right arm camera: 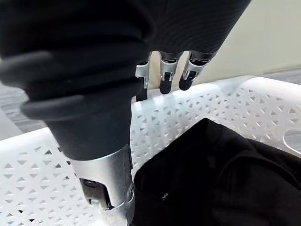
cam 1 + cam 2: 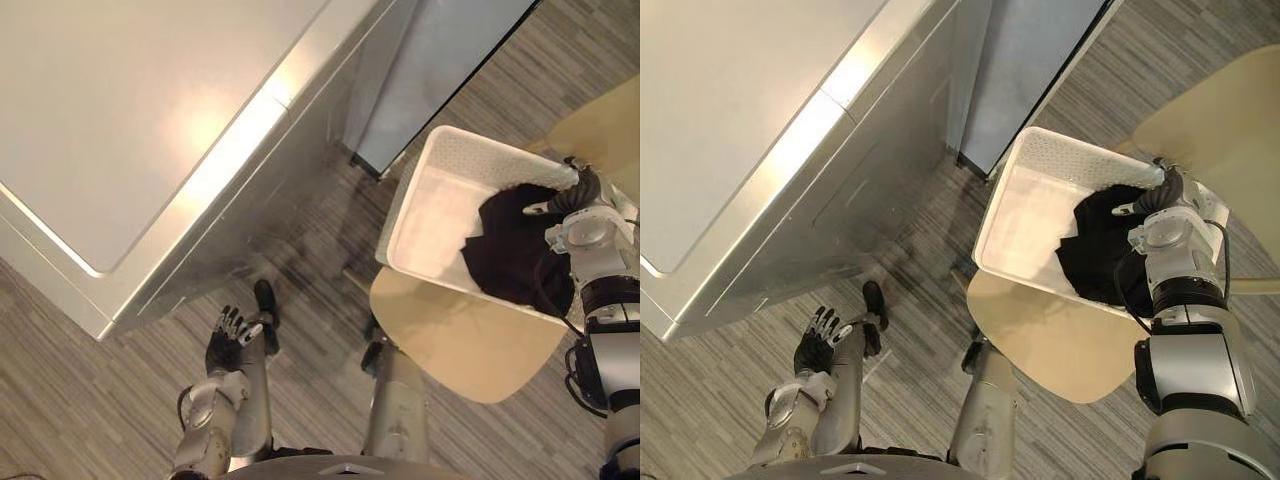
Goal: Pick up the laundry basket with both hands and put the clothes into the washing machine.
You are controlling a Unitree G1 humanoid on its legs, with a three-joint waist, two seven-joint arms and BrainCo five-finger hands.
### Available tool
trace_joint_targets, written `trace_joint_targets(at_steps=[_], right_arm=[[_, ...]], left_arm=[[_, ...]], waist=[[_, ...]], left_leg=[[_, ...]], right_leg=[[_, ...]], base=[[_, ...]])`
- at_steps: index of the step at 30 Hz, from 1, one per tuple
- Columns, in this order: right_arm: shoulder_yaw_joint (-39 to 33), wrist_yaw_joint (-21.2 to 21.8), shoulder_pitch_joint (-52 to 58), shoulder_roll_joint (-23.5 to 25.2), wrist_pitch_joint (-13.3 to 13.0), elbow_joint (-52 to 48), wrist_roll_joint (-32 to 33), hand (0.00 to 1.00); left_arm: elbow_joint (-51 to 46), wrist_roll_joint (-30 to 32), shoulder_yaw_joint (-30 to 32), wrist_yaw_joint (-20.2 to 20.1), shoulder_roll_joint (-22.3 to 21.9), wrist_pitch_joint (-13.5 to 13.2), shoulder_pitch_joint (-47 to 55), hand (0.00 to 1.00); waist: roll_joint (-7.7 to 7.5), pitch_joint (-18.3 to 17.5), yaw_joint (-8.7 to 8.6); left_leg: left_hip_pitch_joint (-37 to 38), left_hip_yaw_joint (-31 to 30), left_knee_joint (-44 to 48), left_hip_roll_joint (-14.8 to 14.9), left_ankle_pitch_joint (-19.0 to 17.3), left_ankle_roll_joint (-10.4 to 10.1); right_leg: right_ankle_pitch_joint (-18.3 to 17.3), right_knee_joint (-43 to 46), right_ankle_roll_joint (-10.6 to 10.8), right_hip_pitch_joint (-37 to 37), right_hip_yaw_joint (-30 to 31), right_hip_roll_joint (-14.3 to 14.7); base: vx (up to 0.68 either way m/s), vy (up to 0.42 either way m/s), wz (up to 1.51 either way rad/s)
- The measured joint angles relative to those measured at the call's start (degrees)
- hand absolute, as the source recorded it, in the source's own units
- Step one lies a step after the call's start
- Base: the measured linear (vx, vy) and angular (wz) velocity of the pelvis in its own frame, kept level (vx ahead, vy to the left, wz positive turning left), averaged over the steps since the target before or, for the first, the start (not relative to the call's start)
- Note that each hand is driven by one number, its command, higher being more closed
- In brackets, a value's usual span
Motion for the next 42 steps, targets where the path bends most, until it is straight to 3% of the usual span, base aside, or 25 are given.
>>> trace_joint_targets(at_steps=[8,19,24,28,34,38,42], right_arm=[[-0.2,-2.7,0.0,1.6,-0.3,-1.8,0.0,0.00],[-0.4,-5.1,-1.7,5.4,0.3,0.6,-0.2,0.00],[-4.9,-7.8,-0.3,8.2,0.6,0.0,-0.4,0.00],[-14.5,-11.1,5.1,11.7,1.6,-8.8,0.0,0.00],[-30.6,-16.4,19.6,18.2,4.5,-34.5,1.1,0.00],[-36.3,-18.6,27.6,22.7,5.8,-49.0,-0.5,0.00],[-37.6,-18.7,31.3,26.9,6.5,-51.8,-3.5,0.00]], left_arm=[[0.5,0.0,2.0,1.3,-1.5,0.0,-3.8,0.00],[1.1,-0.1,-0.7,1.3,-1.5,0.1,-5.8,0.00],[1.2,0.0,-0.7,1.4,-1.5,0.1,-6.4,0.00],[2.1,0.1,-0.2,2.5,-1.4,0.0,-7.6,0.00],[2.5,0.2,0.5,4.6,-0.9,-0.1,-8.2,0.00],[2.5,0.2,2.5,4.9,-0.9,-0.2,-8.2,0.00],[2.6,0.6,4.1,4.8,-0.9,-0.2,-8.2,0.00]], waist=[[-0.21,0.4,-0.46],[-0.23,0.4,-1.02],[-0.25,0.3,-0.87],[-0.30,0.3,-0.59],[-0.85,0.1,-1.29],[-1.28,0.1,-1.76],[-2.31,-0.5,-2.09]], left_leg=[[-1.2,0.8,-0.7,-0.1,0.9,0.4],[1.1,1.2,-4.3,-0.5,3.1,0.2],[2.6,1.4,-5.0,-0.6,3.6,0.1],[2.8,1.2,-5.0,-0.7,3.7,0.1],[2.8,0.9,-5.1,-0.8,3.7,0.2],[2.6,0.7,-5.0,-0.8,3.3,-0.3],[1.9,0.6,-4.6,-0.9,3.2,-0.2]], right_leg=[[-0.1,1.5,-0.3,-2.6,0.7,-0.3],[0.0,1.2,-0.7,-1.7,0.5,-0.1],[0.0,0.9,-0.7,-0.5,0.4,-0.1],[0.0,1.0,-0.7,-0.2,0.2,-0.2],[0.0,1.0,-0.6,0.2,-0.1,-0.3],[-0.3,1.1,-0.6,0.1,-0.2,-0.4],[-0.4,1.4,-0.6,-0.5,-0.2,-0.6]], base=[[0.00,-0.006,-0.01],[0.00,0.000,0.00],[0.01,-0.005,0.00],[0.01,-0.008,0.02],[0.01,-0.008,0.03],[0.00,0.000,0.00],[0.00,0.000,0.00]])
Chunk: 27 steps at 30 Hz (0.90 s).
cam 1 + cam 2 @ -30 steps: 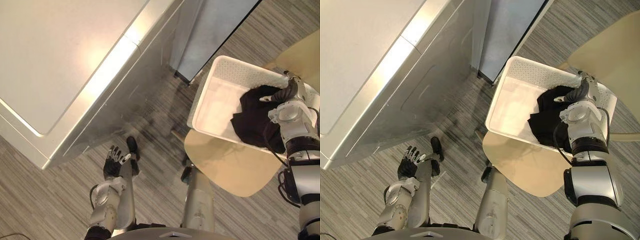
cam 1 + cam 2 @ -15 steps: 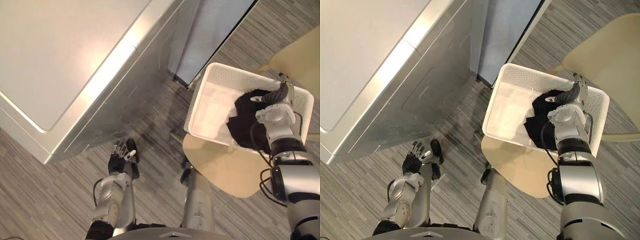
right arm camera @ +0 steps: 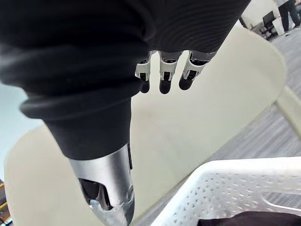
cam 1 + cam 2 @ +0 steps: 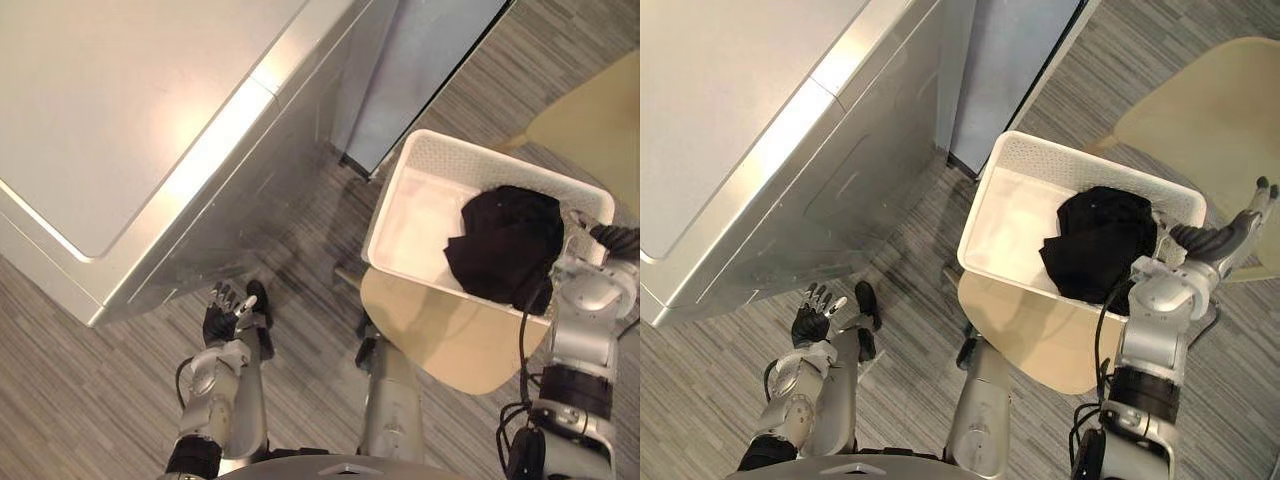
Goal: Pick up the laundry basket with both hands and put the clothes into the washing machine.
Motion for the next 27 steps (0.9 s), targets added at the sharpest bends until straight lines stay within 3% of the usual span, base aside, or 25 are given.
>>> trace_joint_targets(at_steps=[7,10,16,19,27], right_arm=[[1.8,2.2,2.4,2.6,-0.4,0.0,0.2,0.00],[4.2,5.6,3.8,2.6,-1.4,1.2,1.5,0.00],[7.5,13.3,2.1,1.8,-3.9,13.2,7.1,0.00],[8.9,15.6,-2.4,-0.8,-4.6,20.4,9.0,0.00],[16.2,18.3,-16.4,-13.2,-5.2,36.8,9.5,0.00]], left_arm=[[-0.1,0.1,0.3,-0.1,0.0,0.0,0.1,0.00],[-0.3,0.0,0.8,-0.3,0.1,0.0,0.3,0.00],[-0.6,-0.1,2.5,-1.2,0.7,0.1,0.5,0.00],[-1.0,-0.1,2.4,-1.3,1.5,0.1,0.5,0.00],[-2.8,-1.9,2.5,-2.5,2.0,0.0,0.5,0.00]], waist=[[0.01,0.0,-0.25],[0.00,0.1,-0.11],[-0.05,0.3,-0.16],[-0.02,0.5,-0.21],[0.23,2.7,-0.21]], left_leg=[[-1.9,-0.3,2.9,0.1,-1.5,0.5],[-2.7,-0.2,3.1,0.1,-1.4,0.8],[-3.7,-0.2,3.7,0.6,-1.5,0.8],[-5.0,-0.2,3.8,0.8,-1.7,0.8],[-6.7,0.2,3.8,0.9,-1.1,0.8]], right_leg=[[-0.1,0.4,0.2,-0.7,0.1,-0.4],[0.0,0.5,0.2,-1.6,0.3,-0.3],[0.0,0.5,0.1,-2.5,0.3,0.3],[0.0,0.8,0.0,-3.9,0.5,0.5],[0.1,1.7,-0.1,-6.4,1.1,0.4]], base=[[0.01,-0.003,0.01],[0.01,-0.009,-0.01],[0.03,-0.030,-0.02],[0.00,0.000,0.00],[0.00,-0.001,0.00]])
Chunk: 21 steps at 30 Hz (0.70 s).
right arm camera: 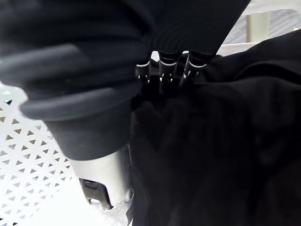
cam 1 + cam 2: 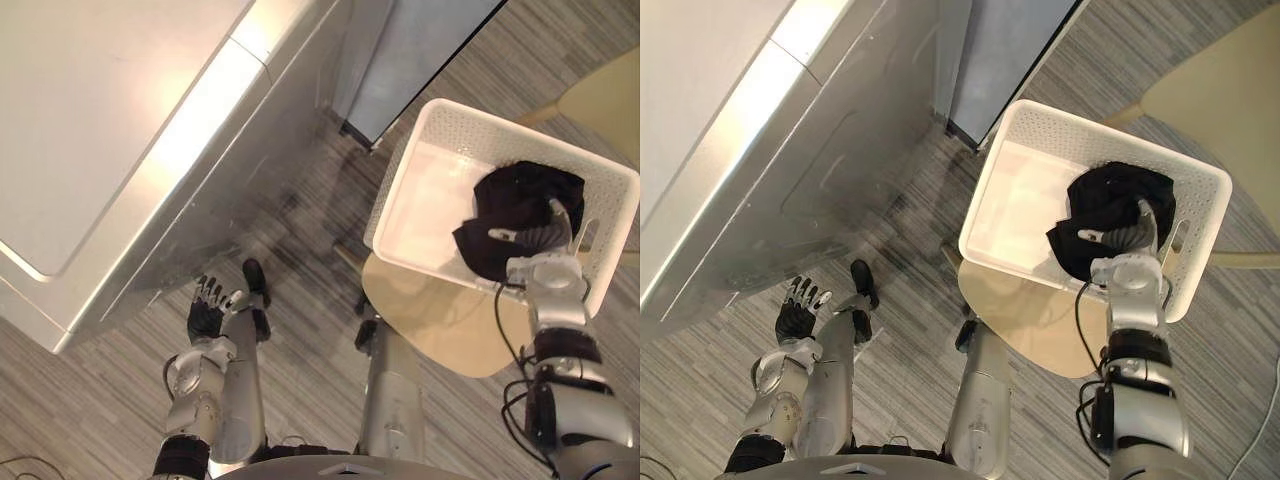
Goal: Pick up the laundry basket with both hands and put the clothes into the washing machine.
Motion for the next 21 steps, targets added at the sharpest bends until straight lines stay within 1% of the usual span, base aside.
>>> trace_joint_targets(at_steps=[3,5,7,10,11,12,15,16,17,19,21], right_arm=[[4.7,0.7,-3.5,-3.2,0.0,2.8,-0.6,0.00],[7.9,0.8,-5.8,-5.1,-0.1,5.1,-0.6,0.00],[9.5,0.8,-6.9,-5.8,-0.1,6.8,-0.7,0.00],[13.0,0.9,-8.6,-6.6,-0.4,9.6,-2.8,0.00],[15.1,1.4,-9.2,-7.6,-0.7,11.1,-2.8,0.00],[15.5,1.7,-9.4,-7.8,-0.7,11.5,-2.8,0.00],[18.3,5.0,-10.2,-9.3,-1.3,13.9,-2.5,0.00],[19.1,5.8,-10.0,-10.0,-1.7,15.3,-2.2,0.00],[19.3,7.3,-10.4,-10.7,-1.8,15.9,-0.9,0.00],[20.3,8.8,-10.3,-12.1,-2.1,15.8,0.9,0.00],[20.3,10.8,-10.3,-12.7,-2.4,15.4,4.7,0.00]], left_arm=[[-0.1,-1.4,-0.1,-0.2,-0.1,-0.1,0.0,0.00],[-0.2,-2.5,-0.1,-0.5,-0.1,-0.1,-0.1,0.00],[-0.2,-3.3,-0.1,-0.5,-0.2,-0.1,-0.2,0.00],[-0.2,-3.4,-0.3,-0.8,-0.3,-0.1,-0.3,0.00],[-0.2,-3.4,-0.6,-1.2,-0.3,-0.1,-0.3,0.00],[-0.2,-3.4,-0.6,-1.2,-0.3,-0.1,-0.3,0.00],[-0.8,-4.2,-1.0,-1.7,-0.3,-0.1,-0.3,0.00],[-1.8,-4.5,-1.0,-1.9,-0.3,-0.1,-0.3,0.00],[-2.5,-4.6,-1.1,-2.7,-0.3,-0.1,-0.4,0.00],[-2.8,-4.6,-1.1,-3.1,-0.4,0.1,-0.4,0.00],[-2.8,-4.7,-1.1,-3.8,-0.5,0.2,-0.4,0.00]], waist=[[0.01,0.0,0.07],[0.08,0.0,-0.18],[0.21,0.1,-0.15],[0.32,0.2,-0.10],[0.57,0.3,0.06],[0.63,0.3,0.10],[1.07,0.6,0.11],[1.09,0.6,0.49],[1.35,0.7,0.51],[1.46,0.8,0.66],[1.45,0.8,0.68]], left_leg=[[-0.2,0.5,-0.2,0.0,0.1,-0.1],[-0.8,0.7,-0.2,-0.1,0.3,0.0],[-0.8,0.7,-0.6,-0.2,0.5,0.0],[-0.7,0.7,-1.2,-0.3,0.9,0.0],[-0.7,0.6,-1.2,-0.4,0.9,0.0],[-0.7,0.6,-1.3,-0.5,0.9,0.0],[-0.8,0.6,-3.1,-1.4,1.6,0.0],[-1.2,0.7,-3.4,-1.8,2.1,0.0],[-1.7,0.6,-3.9,-2.0,2.6,0.4],[-2.0,0.5,-4.3,-2.3,3.1,0.4],[-2.6,0.5,-4.2,-2.3,3.2,0.4]], right_leg=[[0.0,0.2,0.0,-0.8,0.5,-0.1],[0.0,0.5,0.0,-1.8,0.7,-0.3],[-0.1,0.6,-0.1,-1.9,0.7,-0.3],[-0.1,0.6,-0.1,-2.0,0.7,-0.3],[-0.1,0.8,-0.2,-2.0,0.6,-0.5],[-0.1,0.8,-0.2,-2.0,0.6,-0.5],[-0.2,1.0,-0.2,-2.7,0.5,-1.2],[-0.2,1.4,-0.3,-3.6,0.6,-1.5],[-0.3,1.8,-0.3,-4.2,0.6,-1.7],[-0.3,2.1,-0.4,-4.9,0.7,-2.0],[-0.4,2.5,-0.6,-5.7,0.7,-2.0]], base=[[0.03,-0.009,-0.05],[0.00,0.000,0.00],[0.00,0.000,0.00],[0.00,-0.005,0.01],[0.00,0.000,0.00],[-0.02,-0.003,0.06],[-0.02,0.004,0.11],[-0.01,-0.008,0.10],[-0.01,-0.010,0.12],[-0.01,-0.016,0.08],[0.00,0.000,0.00]])
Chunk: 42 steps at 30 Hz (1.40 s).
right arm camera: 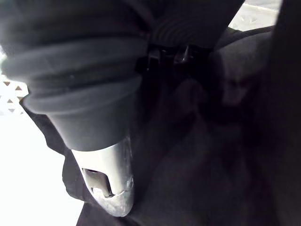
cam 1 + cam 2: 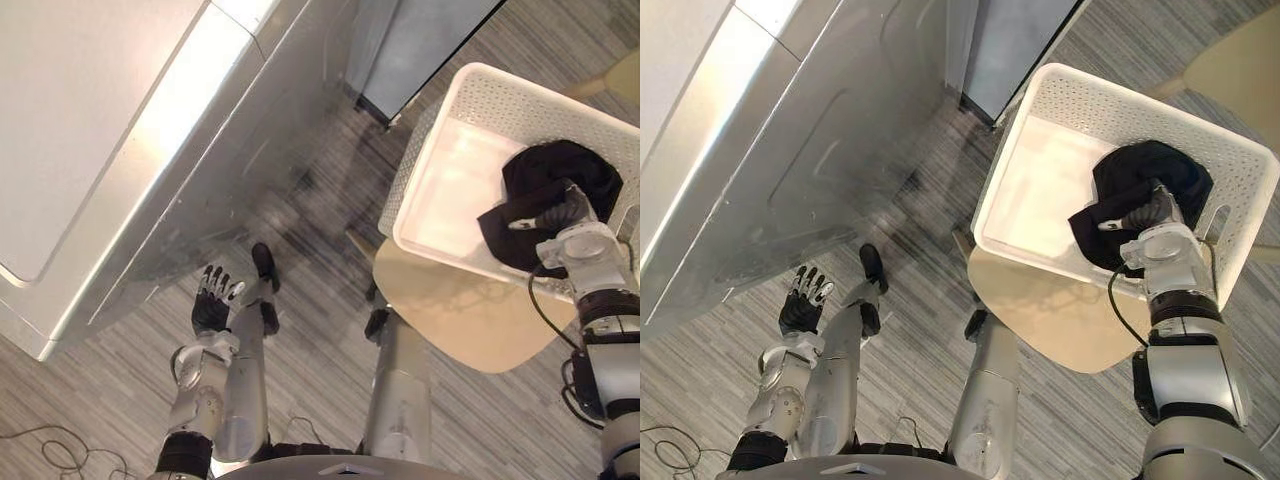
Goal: Pick up the laundry basket with both hands and put the clothes into the washing machine.
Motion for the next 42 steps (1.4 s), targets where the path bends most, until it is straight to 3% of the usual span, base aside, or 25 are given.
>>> trace_joint_targets(at_steps=[1,5,8,12,14,20,27,31,35,42], right_arm=[[0.0,1.0,0.1,-0.4,-0.2,-0.7,3.7,1.00],[0.0,1.4,2.6,-0.3,-0.6,-7.0,18.1,1.00],[0.0,3.7,5.3,0.6,-2.5,-12.4,27.5,1.00],[-0.1,8.6,8.2,5.2,-4.3,-20.4,38.5,1.00],[-0.1,12.5,9.2,9.9,-5.3,-22.8,43.2,1.00],[1.0,13.9,14.8,22.1,-5.4,-22.3,44.8,1.00],[-2.6,11.0,24.9,29.9,-3.7,-22.5,45.0,1.00],[-6.6,9.7,30.7,31.9,-3.8,-26.3,45.8,1.00],[-10.1,9.7,35.7,34.4,-4.6,-27.6,47.2,1.00],[-12.9,9.7,40.3,36.9,-4.9,-27.4,47.1,1.00]], left_arm=[[0.0,-0.2,0.1,-0.4,-0.2,0.1,-0.1,0.00],[0.1,-1.0,1.4,-1.2,-1.2,0.2,-0.8,0.00],[1.4,-3.1,3.9,-1.6,-2.4,0.2,-2.6,0.00],[1.8,-9.1,5.8,-2.6,-2.3,0.0,-4.0,0.00],[1.8,-10.7,5.5,-2.9,-2.5,-0.1,-4.7,0.00],[1.8,-11.1,5.3,-2.8,-2.7,-0.3,-4.9,0.00],[1.1,-10.1,1.8,-2.8,-2.2,0.3,-2.7,0.00],[-1.6,-8.6,-1.4,-3.6,0.0,0.4,0.8,0.00],[-3.4,-6.2,-4.2,-5.5,3.6,0.4,3.0,0.00],[-3.4,-4.6,-7.4,-6.3,4.9,0.7,3.2,0.00]], waist=[[0.04,0.0,-0.14],[0.03,0.0,-0.98],[0.02,0.0,-1.59],[-0.13,-0.1,-2.07],[-0.14,-0.1,-2.07],[-0.12,-0.2,-0.66],[-0.52,-0.3,-0.55],[-1.56,-0.9,-0.38],[-4.15,-3.1,-0.22],[-4.83,-5.5,-0.26]], left_leg=[[-0.4,0.0,-0.2,0.0,0.2,-0.1],[-0.7,-0.2,-1.9,-0.1,1.1,-0.6],[-0.1,-0.2,-3.5,0.0,2.4,-1.1],[2.2,-0.1,-7.6,0.3,5.1,-1.9],[3.6,-0.3,-9.3,0.6,6.3,-2.4],[6.5,-1.5,-10.0,1.3,6.5,-2.6],[12.6,-1.7,-9.9,0.3,6.5,-1.6],[16.9,-1.4,-9.9,0.1,6.0,-1.2],[20.6,-0.9,-10.7,0.3,5.5,-1.5],[23.2,0.1,-12.4,0.0,5.5,-1.5]], right_leg=[[0.0,0.1,0.0,-0.6,0.0,0.0],[-0.2,0.7,-0.3,-1.7,0.0,0.0],[0.0,0.7,-0.7,-1.9,-0.1,0.4],[0.3,0.5,-1.5,-1.8,-0.2,1.5],[0.3,0.3,-2.0,-1.1,-0.4,2.2],[-0.4,-0.4,-2.5,3.5,-2.8,2.7],[-1.1,-1.4,-1.5,12.2,-5.0,1.1],[-1.2,-3.3,-1.2,17.3,-6.1,1.0],[-0.9,-5.6,-0.7,21.5,-6.4,1.5],[-0.1,-8.6,0.3,24.2,-6.1,2.1]], base=[[-0.04,-0.034,0.04],[-0.03,-0.026,0.01],[-0.04,-0.048,-0.04],[-0.04,-0.063,-0.09],[-0.06,-0.079,-0.07],[-0.03,-0.054,0.08],[-0.02,-0.019,0.20],[-0.01,-0.009,0.00],[0.02,-0.023,-0.06],[0.05,-0.023,-0.04]])
